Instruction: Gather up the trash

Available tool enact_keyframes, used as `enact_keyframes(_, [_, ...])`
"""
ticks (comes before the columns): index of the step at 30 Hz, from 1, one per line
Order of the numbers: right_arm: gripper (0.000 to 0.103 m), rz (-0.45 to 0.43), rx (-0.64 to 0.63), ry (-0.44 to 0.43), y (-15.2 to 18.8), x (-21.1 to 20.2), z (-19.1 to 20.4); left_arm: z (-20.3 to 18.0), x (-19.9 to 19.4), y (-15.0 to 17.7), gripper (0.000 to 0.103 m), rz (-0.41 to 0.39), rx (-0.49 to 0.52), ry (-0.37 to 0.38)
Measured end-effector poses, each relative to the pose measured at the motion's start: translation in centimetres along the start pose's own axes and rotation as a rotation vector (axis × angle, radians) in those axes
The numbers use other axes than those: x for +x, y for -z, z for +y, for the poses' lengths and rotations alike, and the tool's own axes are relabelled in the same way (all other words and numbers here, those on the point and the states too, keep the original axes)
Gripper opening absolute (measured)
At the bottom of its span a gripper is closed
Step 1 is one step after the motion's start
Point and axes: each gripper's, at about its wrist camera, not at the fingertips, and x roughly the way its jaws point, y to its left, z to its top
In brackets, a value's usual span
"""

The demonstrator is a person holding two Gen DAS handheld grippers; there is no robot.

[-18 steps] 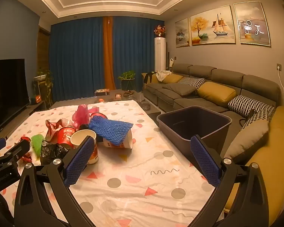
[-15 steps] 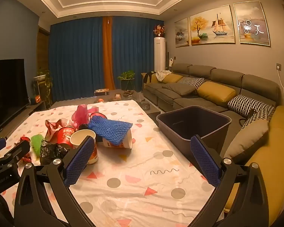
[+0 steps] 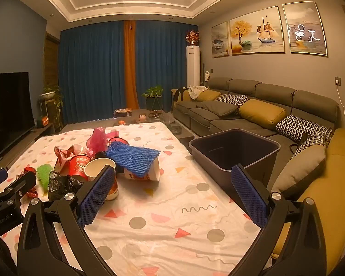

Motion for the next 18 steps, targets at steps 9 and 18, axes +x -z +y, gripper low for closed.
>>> enact_keyframes(9, [0.098, -0.001, 0.0, 0.003, 0.15, 0.07, -0.07, -0.07, 0.02, -0.02, 0.094, -0.002, -0.001, 0.004])
enact_keyframes(18, [0.098, -0.001, 0.0, 0.002, 0.05, 0.13, 0.04, -0.18, 0.09, 0.03, 0.094, -0.003, 0.0, 0.005])
